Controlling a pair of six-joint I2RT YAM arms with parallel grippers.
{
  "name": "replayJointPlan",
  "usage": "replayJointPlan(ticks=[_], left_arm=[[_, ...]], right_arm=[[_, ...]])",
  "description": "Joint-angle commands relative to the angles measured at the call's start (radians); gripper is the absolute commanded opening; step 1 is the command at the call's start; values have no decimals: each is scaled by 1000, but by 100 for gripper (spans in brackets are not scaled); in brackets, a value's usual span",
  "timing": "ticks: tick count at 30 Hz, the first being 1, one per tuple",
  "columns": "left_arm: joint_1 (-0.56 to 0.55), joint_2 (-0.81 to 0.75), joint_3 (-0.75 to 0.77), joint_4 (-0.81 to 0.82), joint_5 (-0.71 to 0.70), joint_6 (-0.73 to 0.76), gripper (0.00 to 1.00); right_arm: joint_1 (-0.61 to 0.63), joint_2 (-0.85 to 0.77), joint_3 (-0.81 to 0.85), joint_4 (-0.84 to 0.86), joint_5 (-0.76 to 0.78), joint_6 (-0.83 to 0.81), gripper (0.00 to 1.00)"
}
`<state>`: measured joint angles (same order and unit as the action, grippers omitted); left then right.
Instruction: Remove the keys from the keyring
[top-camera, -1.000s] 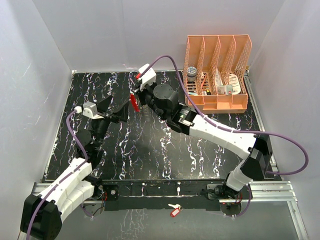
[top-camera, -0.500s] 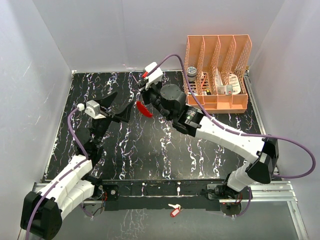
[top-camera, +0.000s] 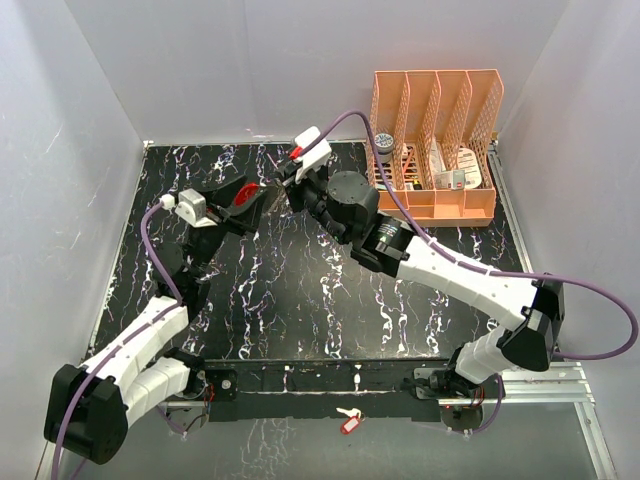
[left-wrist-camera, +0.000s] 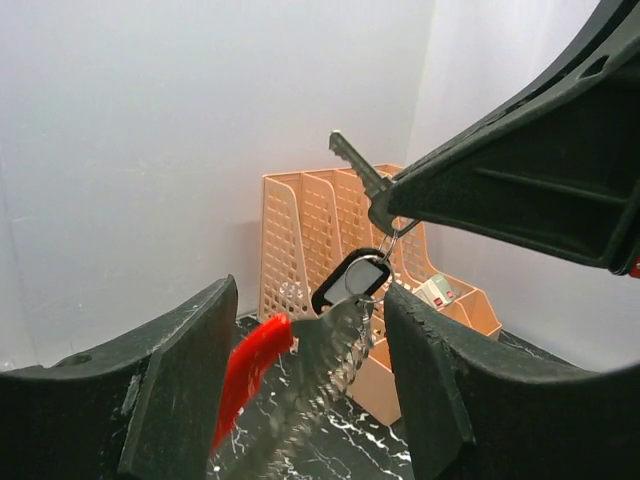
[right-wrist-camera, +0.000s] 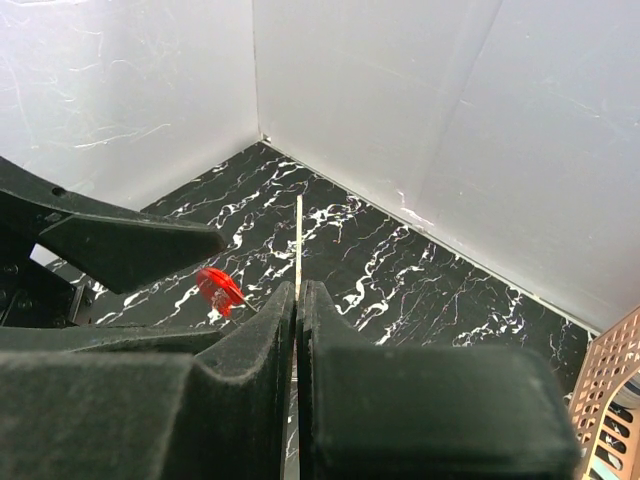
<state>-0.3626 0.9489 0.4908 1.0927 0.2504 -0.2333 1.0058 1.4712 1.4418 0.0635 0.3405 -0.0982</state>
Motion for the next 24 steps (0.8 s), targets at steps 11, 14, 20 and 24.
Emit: replayJointPlan(ticks=[11, 14, 20, 24], left_arm=[[4, 40, 81, 66, 159, -16, 57], [3, 53, 83, 83, 178, -28, 55], [4, 68, 89, 89, 212, -38, 46], [3, 74, 90, 97, 212, -34, 52]], right_arm=[[9, -62, -7, 100, -13, 14, 0], [11, -63, -10, 101, -16, 15, 0], [13, -61, -8, 104, -22, 20, 0], [14, -58, -5, 106, -30, 23, 0]])
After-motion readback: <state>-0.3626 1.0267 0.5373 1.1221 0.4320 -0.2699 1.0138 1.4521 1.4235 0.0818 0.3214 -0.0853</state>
